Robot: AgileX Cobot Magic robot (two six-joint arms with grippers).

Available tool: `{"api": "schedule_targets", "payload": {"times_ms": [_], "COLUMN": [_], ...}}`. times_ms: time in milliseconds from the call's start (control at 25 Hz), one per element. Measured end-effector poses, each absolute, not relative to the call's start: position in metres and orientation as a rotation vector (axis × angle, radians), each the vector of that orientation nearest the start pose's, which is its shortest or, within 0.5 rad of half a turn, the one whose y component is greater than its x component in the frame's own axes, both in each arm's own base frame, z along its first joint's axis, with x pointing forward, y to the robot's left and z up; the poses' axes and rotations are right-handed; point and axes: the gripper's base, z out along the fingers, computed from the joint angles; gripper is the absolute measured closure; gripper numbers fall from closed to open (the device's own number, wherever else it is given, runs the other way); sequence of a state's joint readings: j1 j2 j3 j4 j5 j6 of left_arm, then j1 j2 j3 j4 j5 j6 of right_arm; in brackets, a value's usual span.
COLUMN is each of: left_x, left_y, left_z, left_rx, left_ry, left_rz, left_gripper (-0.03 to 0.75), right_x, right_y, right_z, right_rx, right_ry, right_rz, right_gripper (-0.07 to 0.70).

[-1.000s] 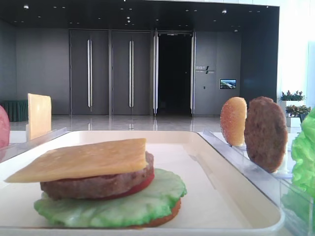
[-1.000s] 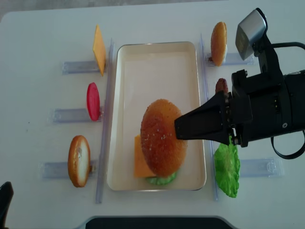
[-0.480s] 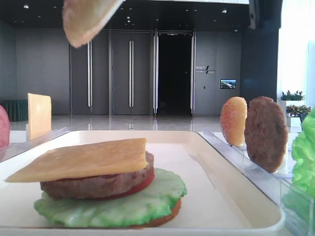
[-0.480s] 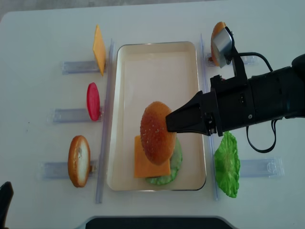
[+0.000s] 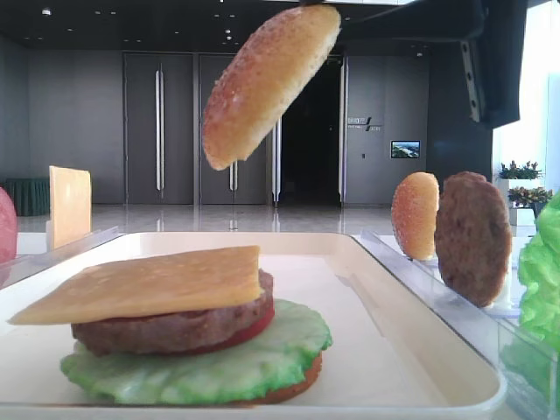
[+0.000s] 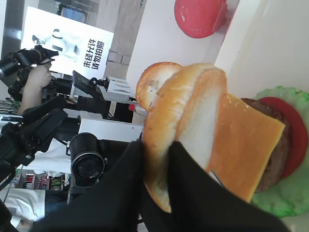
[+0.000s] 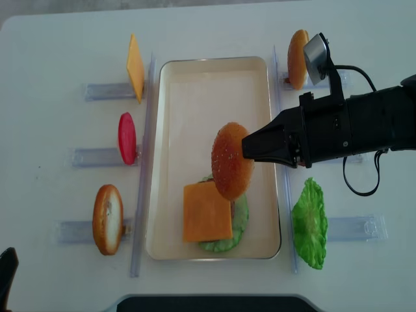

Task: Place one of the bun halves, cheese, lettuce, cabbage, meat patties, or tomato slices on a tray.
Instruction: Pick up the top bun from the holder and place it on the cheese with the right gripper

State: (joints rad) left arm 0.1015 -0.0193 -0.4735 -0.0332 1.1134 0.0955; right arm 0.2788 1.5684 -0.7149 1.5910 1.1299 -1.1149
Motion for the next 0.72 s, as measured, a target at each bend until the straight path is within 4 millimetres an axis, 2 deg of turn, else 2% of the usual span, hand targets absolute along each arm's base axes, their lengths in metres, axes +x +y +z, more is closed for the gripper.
{"api": "schedule_targets", "payload": {"times_ms": [240, 560, 720], "left_x": [-0.007, -0.007, -0.007], "left_y": [-0.003, -0.003, -0.003], "left_z": [0.266, 0.266, 0.266], "left_rx": [-0.004, -0.007, -0.008], "left_ry": [2.105, 2.105, 2.105], "left_rz": [0.078, 0.076, 0.076], "left_gripper": [0.265, 0.265, 0.265], "right_x": [0.234, 0.222, 0.22], "right_y": [0.154, 0.182, 0.187], "right_z": [0.218, 0.217, 0.217], "right_rx": [-0.327, -0.351, -0.353], "right_ry": [2.291, 2.294, 2.289], "right_rz": [1.72, 1.729, 1.717], "right_gripper": [0.524, 0.524, 0.524]}}
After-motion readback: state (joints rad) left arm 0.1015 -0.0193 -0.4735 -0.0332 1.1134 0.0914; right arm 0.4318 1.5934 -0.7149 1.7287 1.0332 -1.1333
